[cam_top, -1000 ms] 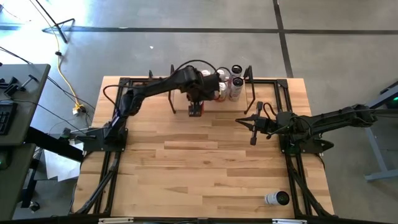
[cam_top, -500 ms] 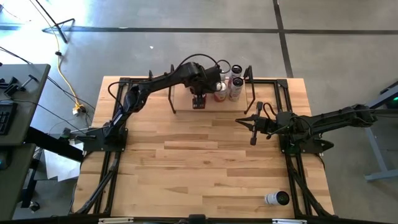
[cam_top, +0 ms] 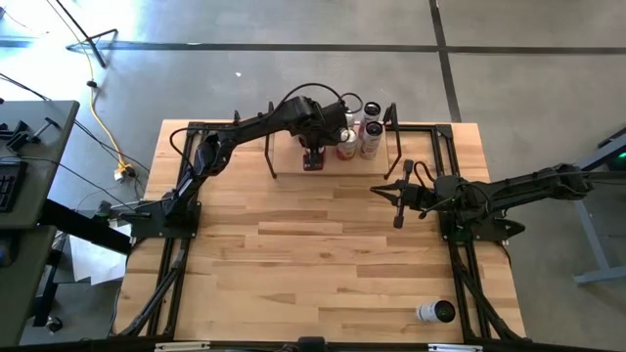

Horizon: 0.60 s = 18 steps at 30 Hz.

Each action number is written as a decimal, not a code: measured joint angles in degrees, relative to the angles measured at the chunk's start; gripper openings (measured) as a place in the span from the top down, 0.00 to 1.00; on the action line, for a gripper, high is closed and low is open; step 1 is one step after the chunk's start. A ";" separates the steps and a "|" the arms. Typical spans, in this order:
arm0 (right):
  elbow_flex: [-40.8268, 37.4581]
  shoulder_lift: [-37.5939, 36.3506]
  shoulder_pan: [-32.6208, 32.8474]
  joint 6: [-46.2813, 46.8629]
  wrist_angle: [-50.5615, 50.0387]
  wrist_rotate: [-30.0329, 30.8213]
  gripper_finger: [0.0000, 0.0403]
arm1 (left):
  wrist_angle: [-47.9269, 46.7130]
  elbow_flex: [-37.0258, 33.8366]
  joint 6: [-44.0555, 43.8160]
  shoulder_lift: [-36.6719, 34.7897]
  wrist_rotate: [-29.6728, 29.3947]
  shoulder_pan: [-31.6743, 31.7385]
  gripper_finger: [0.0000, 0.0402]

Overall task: Place canned beverage on shelf
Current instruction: Put the red and black soda can on the shelf aligned with the other red soda can

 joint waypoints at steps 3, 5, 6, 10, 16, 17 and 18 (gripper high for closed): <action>0.00 0.00 0.00 0.00 0.00 0.00 1.00 | 0.35 0.00 -0.08 0.06 -0.42 -0.02 0.23; 0.00 0.00 0.00 0.00 0.00 0.00 1.00 | 0.98 -0.03 -0.44 0.10 -1.88 -0.03 0.22; 0.00 0.00 0.00 0.00 0.00 0.00 1.00 | 1.38 -0.04 -0.49 0.14 -2.13 0.02 0.21; 0.00 -0.02 0.00 -0.02 0.00 0.00 1.00 | 1.57 -0.04 -0.90 0.15 -2.05 0.02 0.19; 0.00 -0.01 -0.01 0.00 0.00 0.00 1.00 | 1.60 -0.07 -1.73 0.15 -2.16 0.25 0.16; 0.00 -0.01 0.00 0.00 0.00 0.00 1.00 | 1.59 -0.07 -2.03 0.15 -2.11 0.33 0.16; 0.00 0.00 0.00 0.00 0.00 0.00 1.00 | 1.59 -0.07 -2.19 0.15 -2.12 0.33 0.16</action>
